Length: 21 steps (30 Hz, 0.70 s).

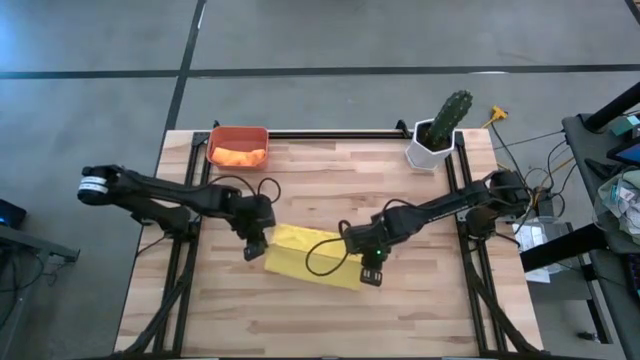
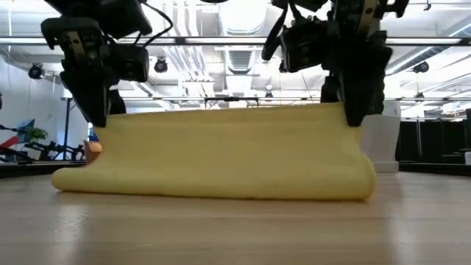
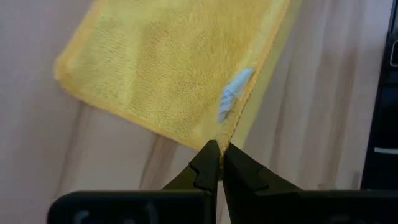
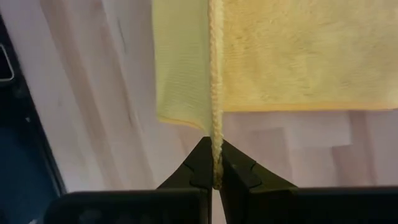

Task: Roll microfiber towels into tight, uniform cylinder then place into a basket
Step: Fold the yellow towel

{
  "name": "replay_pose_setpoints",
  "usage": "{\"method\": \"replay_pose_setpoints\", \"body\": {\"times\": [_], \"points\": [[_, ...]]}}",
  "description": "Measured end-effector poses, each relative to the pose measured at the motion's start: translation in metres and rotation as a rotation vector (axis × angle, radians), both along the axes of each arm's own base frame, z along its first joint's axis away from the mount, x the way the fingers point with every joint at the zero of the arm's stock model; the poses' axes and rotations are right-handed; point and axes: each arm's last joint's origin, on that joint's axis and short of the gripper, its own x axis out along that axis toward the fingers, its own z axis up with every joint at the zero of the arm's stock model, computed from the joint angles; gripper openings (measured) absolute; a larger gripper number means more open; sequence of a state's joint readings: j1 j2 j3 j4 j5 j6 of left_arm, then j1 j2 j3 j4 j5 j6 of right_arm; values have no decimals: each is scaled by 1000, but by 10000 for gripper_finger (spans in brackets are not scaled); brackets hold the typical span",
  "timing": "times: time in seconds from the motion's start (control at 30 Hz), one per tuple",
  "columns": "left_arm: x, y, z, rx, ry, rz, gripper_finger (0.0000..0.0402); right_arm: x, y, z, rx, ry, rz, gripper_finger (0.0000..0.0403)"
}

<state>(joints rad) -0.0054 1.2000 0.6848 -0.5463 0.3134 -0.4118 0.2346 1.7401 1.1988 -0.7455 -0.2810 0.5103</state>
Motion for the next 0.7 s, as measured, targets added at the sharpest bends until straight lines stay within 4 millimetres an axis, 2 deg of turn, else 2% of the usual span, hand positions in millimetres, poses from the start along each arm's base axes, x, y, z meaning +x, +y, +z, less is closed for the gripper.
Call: {"method": "replay_pose_setpoints", "body": {"times": [0.2, 0.4, 0.7], "points": [[-12, 8, 12, 59, -25, 58, 0, 3, -15, 3, -47, -34, 9, 9], [-15, 14, -2, 91, -3, 67, 0, 2, -35, -7, -83, -41, 9, 9], [-1, 22, -9, 142, -42, 115, 0, -5, -52, -24, -86, -4, -21, 9]]}}
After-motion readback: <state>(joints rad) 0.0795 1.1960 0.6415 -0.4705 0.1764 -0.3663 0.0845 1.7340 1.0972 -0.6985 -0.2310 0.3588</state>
